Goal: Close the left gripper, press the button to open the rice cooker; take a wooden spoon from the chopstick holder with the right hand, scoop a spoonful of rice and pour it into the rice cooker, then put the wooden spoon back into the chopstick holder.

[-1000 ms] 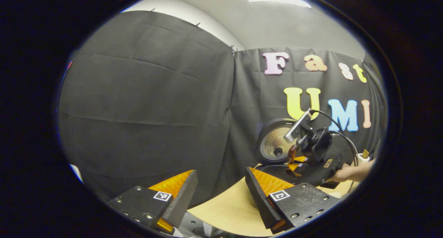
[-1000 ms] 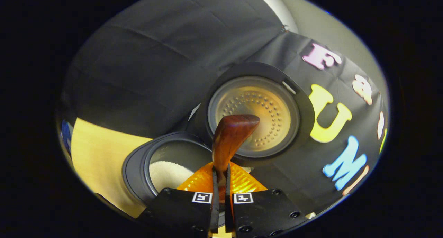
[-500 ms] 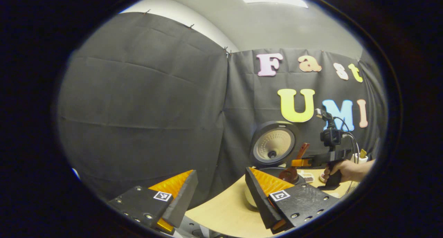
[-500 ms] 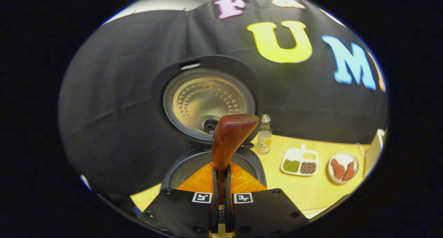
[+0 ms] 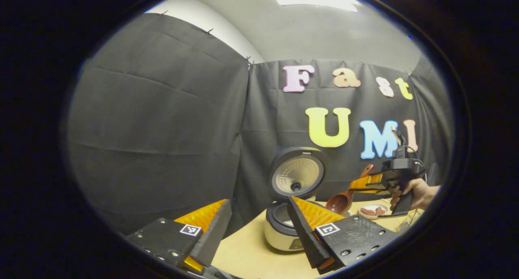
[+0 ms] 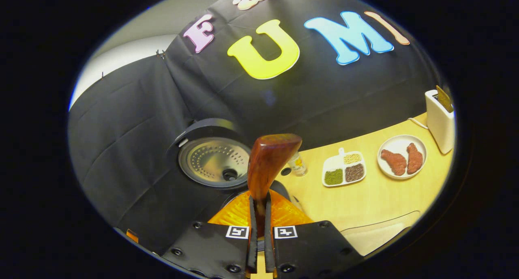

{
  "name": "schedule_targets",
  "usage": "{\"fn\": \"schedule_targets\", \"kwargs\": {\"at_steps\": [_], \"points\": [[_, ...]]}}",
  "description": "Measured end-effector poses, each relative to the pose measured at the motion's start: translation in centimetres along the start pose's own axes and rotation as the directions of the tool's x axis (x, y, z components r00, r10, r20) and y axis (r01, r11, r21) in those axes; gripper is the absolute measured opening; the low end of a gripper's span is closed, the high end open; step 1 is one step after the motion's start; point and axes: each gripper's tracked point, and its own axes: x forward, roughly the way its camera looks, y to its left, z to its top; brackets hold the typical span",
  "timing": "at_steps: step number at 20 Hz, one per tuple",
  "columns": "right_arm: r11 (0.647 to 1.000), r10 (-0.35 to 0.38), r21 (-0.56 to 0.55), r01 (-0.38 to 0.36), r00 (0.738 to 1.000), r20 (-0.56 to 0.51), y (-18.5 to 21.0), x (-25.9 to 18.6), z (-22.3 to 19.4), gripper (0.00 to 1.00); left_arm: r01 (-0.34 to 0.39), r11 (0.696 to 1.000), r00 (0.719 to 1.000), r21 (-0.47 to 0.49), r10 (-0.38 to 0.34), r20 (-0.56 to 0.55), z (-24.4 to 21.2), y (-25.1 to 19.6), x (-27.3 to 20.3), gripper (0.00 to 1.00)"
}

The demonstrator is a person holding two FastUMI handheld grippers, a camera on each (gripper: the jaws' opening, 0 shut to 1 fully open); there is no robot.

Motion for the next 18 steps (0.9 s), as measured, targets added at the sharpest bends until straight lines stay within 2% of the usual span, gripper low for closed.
{"fn": "schedule_targets", "kwargs": {"at_steps": [8, 18], "points": [[0.988, -0.157, 0.005, 0.157, 0.981, 0.112, -8.2, -6.6, 4.2, 0.08, 0.118, 0.993, 0.993, -0.011, -0.118, 0.019, 1.1, -5.0, 2.2, 0.87], [0.936, -0.352, 0.067, 0.346, 0.913, 0.208, -19.0, -18.7, 7.3, 0.09, 0.265, 0.964, 0.964, -0.023, -0.264, 0.041, 2.3, -13.0, 3.4, 0.88]]}}
